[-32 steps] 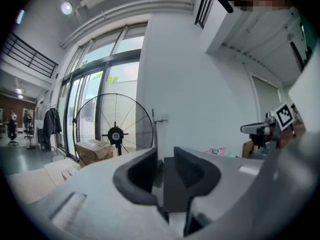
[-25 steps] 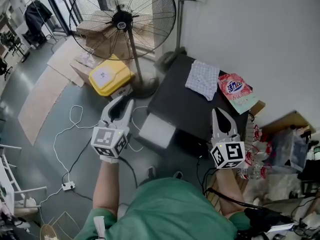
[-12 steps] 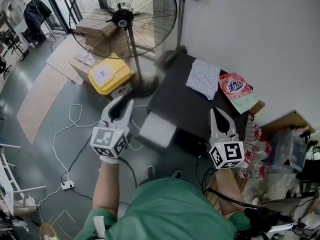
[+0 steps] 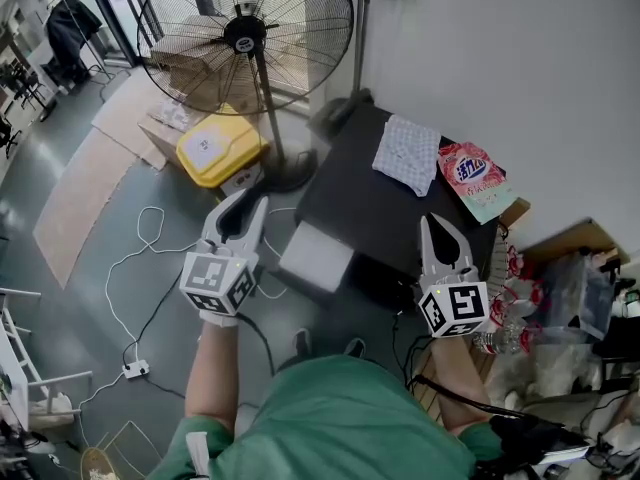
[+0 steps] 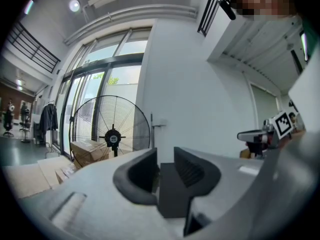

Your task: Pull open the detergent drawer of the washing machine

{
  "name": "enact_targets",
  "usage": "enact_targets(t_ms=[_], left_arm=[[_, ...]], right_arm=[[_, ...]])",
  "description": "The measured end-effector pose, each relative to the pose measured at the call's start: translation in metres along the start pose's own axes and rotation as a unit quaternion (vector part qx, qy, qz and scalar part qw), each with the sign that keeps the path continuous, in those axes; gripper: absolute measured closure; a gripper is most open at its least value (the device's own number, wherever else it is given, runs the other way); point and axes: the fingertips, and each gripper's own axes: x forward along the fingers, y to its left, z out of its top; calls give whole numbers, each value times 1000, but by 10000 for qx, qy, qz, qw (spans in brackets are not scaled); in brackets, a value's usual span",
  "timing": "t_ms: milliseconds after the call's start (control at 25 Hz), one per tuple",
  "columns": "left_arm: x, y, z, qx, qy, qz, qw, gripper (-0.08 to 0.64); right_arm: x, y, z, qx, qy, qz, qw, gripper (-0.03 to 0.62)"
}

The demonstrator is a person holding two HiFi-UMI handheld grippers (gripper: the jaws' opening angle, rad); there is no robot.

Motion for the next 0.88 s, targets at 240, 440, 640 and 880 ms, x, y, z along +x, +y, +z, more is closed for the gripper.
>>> enact_targets(t_ms=[240, 440, 640, 880], left_arm=[[-3, -1, 3, -31, -15, -18, 10000, 459], [-7, 1, 1, -53, -29, -32, 10000, 459], [-9, 1, 1, -54, -15, -38, 10000, 459], [-10, -1, -1, -49, 14, -44, 10000, 459]], right_arm=[[-3, 2, 4, 19, -78, 33, 10000, 597], [-3, 6, 5, 39, -94, 42, 9999, 595], [-5, 9, 6, -25, -75, 72, 9999, 595], [-6, 9, 6, 9, -103, 54, 9999, 595]])
